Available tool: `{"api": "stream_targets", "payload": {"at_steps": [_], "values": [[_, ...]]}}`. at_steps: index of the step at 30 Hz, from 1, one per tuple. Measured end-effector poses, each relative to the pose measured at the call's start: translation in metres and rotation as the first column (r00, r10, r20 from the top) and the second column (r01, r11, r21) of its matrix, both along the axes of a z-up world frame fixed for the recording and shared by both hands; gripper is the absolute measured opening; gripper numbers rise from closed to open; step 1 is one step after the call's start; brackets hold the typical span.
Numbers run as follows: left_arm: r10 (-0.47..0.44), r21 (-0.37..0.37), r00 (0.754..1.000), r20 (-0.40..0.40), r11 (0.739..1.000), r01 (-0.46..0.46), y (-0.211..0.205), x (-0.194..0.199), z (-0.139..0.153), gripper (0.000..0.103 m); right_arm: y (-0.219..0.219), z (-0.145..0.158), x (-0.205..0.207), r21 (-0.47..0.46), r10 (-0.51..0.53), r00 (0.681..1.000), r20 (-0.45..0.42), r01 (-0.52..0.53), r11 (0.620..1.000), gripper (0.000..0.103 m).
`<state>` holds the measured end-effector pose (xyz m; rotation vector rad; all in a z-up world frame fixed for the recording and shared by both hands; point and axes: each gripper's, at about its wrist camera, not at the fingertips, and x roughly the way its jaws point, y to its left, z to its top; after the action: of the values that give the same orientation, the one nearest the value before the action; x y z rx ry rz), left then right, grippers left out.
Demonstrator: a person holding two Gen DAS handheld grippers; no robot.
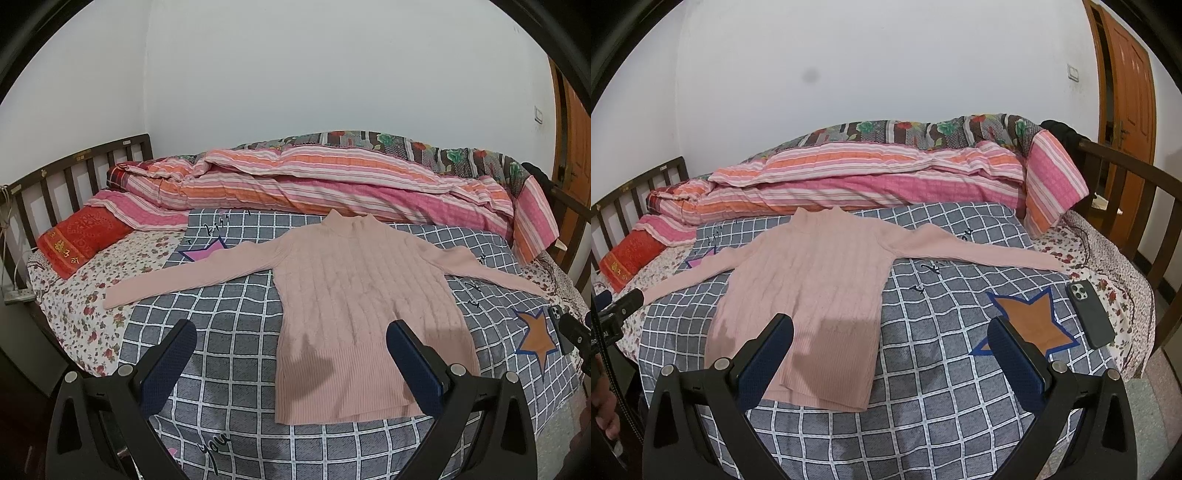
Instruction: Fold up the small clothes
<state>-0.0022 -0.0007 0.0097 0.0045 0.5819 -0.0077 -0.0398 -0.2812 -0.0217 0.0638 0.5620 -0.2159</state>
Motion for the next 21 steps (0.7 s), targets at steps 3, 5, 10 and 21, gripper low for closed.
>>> {"api": "stream_targets", "payload": {"at_steps": [3, 5, 10, 21], "values": [[0.000, -0.001, 1.000, 0.001, 1.000, 0.000, -0.0001, -0.0002, 0.0006, 0.103, -0.0017, -0.0020, -0.0008, 0.004, 0.001, 1.000, 0.001, -0.001, 1.000, 0.103], [-0.001, -0.003, 1.000, 0.001, 1.000, 0.001, -0.0002, -0.0005, 0.0013, 0.103, -0.0020, -0.0020, -0.0008, 0.003, 0.001, 1.000, 0.001, -0.001, 1.000, 0.103], [-0.001, -0.002, 1.000, 0.002, 1.000, 0.001, -0.0001, -0.0008, 0.0014, 0.103, -0.0011, -0.0028, -0.0005, 0.005, 0.002, 1.000, 0.002, -0.002, 1.000, 0.103], [-0.001, 0.002, 1.000, 0.009, 1.000, 0.001, -0.0023, -0.0047, 0.0091, 0.103, 0.0009, -0.0015, 0.0021, 0.011, 0.012, 1.000, 0.003, -0.012, 1.000, 0.103]]}}
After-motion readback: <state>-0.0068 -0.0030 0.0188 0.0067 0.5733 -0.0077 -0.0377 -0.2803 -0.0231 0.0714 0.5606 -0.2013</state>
